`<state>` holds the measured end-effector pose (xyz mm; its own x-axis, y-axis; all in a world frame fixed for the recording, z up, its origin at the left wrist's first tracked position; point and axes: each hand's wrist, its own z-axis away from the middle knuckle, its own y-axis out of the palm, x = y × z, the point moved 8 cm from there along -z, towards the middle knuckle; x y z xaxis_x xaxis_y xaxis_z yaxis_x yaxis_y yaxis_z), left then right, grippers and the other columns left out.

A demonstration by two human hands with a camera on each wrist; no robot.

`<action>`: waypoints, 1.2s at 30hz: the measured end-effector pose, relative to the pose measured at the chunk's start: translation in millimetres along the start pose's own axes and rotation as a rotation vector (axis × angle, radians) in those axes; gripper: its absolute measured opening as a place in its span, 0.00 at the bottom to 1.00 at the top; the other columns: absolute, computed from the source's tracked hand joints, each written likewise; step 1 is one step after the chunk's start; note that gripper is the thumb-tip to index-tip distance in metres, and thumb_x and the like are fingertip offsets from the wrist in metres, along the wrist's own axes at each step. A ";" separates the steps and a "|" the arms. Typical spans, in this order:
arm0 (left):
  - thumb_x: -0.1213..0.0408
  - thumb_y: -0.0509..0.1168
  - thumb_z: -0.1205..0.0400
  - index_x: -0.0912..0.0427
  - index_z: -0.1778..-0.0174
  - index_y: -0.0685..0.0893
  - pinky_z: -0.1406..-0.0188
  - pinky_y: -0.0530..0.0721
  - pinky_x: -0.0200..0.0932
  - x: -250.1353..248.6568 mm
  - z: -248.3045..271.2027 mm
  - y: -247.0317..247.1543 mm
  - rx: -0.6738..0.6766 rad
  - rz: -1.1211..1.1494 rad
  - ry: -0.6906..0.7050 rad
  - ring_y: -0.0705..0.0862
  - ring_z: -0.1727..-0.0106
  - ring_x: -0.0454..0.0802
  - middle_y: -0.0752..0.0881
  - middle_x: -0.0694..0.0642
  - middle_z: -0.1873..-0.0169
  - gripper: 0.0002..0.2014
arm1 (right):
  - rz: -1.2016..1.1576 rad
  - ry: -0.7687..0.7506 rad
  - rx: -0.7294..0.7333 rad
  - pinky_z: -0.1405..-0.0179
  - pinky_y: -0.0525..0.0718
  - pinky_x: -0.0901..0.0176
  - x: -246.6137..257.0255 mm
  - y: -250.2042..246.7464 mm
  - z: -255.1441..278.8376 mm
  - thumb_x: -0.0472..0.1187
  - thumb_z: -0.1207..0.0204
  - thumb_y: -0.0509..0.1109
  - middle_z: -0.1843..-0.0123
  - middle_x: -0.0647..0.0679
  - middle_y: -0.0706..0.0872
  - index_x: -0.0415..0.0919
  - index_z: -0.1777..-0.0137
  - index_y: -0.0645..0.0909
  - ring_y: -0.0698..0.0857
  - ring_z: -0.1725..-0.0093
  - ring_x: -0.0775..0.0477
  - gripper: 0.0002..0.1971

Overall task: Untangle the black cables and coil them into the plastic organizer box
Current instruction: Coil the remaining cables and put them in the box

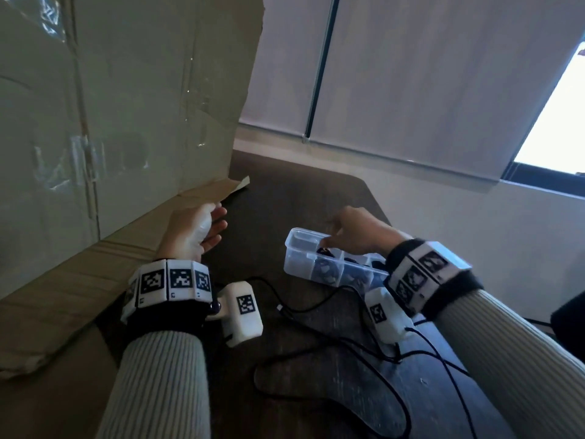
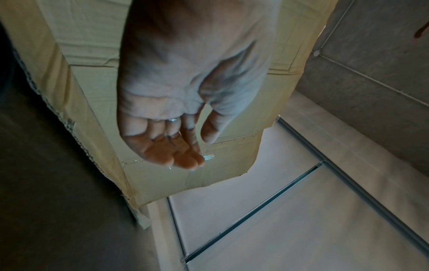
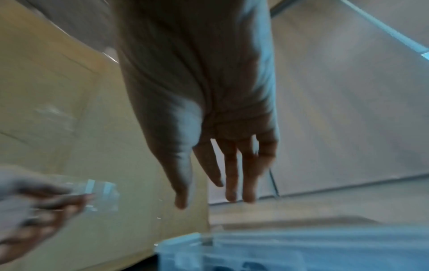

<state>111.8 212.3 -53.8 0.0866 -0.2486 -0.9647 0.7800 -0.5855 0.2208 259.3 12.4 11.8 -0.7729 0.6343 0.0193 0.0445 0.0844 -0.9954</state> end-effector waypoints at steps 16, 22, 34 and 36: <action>0.57 0.56 0.14 0.48 0.59 0.80 0.60 0.76 0.36 -36.8 23.9 21.4 0.087 -0.094 0.119 0.81 0.62 0.37 0.84 0.42 0.60 0.10 | -0.027 -0.271 0.531 0.54 0.83 0.55 51.3 86.7 124.0 0.42 0.30 0.78 0.50 0.53 0.80 0.43 0.31 0.71 0.82 0.49 0.48 0.29; 0.53 0.61 0.15 0.50 0.53 0.84 0.58 0.78 0.39 -62.2 51.7 47.3 0.247 -0.276 0.252 0.84 0.60 0.41 0.87 0.44 0.58 0.08 | -0.131 -0.339 0.227 0.50 0.80 0.60 51.4 47.4 121.5 0.36 0.22 0.67 0.49 0.50 0.88 0.44 0.41 0.84 0.84 0.52 0.53 0.11; 0.62 0.68 0.21 0.57 0.52 0.85 0.53 0.83 0.41 -59.9 129.0 135.8 0.814 -0.648 0.478 0.85 0.59 0.43 0.88 0.52 0.61 0.04 | -0.758 -0.060 -0.389 0.64 0.84 0.60 -13.4 -85.3 123.3 0.32 0.17 0.64 0.57 0.44 0.89 0.43 0.39 0.84 0.85 0.62 0.48 0.12; 0.64 0.63 0.16 0.57 0.56 0.84 0.61 0.87 0.37 -71.6 131.7 132.0 0.750 -0.481 0.497 0.87 0.64 0.38 0.89 0.47 0.69 0.06 | -0.702 -0.079 -0.480 0.58 0.88 0.52 -18.0 -95.8 127.0 0.36 0.18 0.66 0.47 0.43 0.89 0.42 0.41 0.85 0.90 0.57 0.44 0.10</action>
<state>127.0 51.3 63.3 0.2477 0.3890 -0.8873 0.2253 -0.9139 -0.3378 188.6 -104.7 94.9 -0.7627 0.2592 0.5926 -0.2114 0.7660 -0.6071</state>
